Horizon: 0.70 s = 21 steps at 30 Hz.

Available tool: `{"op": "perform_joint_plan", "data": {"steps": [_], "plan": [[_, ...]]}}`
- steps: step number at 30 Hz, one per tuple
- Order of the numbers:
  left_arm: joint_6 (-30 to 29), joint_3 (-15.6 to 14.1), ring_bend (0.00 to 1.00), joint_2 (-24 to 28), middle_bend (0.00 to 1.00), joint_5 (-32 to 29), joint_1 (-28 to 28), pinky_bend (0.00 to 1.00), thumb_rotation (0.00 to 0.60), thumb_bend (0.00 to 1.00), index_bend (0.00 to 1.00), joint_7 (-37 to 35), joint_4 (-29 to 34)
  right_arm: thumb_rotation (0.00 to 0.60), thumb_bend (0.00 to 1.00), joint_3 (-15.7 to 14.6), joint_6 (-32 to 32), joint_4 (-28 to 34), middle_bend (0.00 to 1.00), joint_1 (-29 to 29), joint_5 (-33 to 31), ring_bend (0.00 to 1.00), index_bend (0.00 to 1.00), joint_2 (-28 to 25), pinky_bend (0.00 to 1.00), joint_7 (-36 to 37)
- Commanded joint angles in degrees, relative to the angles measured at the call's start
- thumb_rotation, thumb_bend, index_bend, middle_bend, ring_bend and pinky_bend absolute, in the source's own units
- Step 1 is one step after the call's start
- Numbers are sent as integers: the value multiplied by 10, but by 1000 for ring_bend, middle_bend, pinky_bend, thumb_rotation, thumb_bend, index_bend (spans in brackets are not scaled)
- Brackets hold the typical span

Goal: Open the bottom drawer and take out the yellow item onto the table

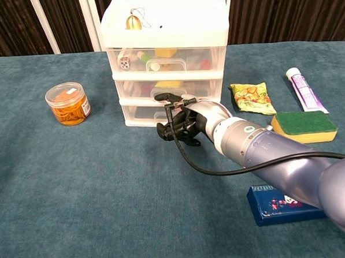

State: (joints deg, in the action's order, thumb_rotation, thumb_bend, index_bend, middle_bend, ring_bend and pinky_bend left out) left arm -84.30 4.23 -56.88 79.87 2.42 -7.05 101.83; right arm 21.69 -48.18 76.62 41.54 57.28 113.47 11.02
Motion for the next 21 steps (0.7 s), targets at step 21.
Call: {"op": "perform_joint_plan", "data": {"steps": [21], "plan": [[1, 0, 0, 1, 0, -3, 0, 0, 600, 405, 37, 3, 2, 600, 640, 7, 8, -4, 886, 16, -15, 916, 68, 6, 944, -8]]}}
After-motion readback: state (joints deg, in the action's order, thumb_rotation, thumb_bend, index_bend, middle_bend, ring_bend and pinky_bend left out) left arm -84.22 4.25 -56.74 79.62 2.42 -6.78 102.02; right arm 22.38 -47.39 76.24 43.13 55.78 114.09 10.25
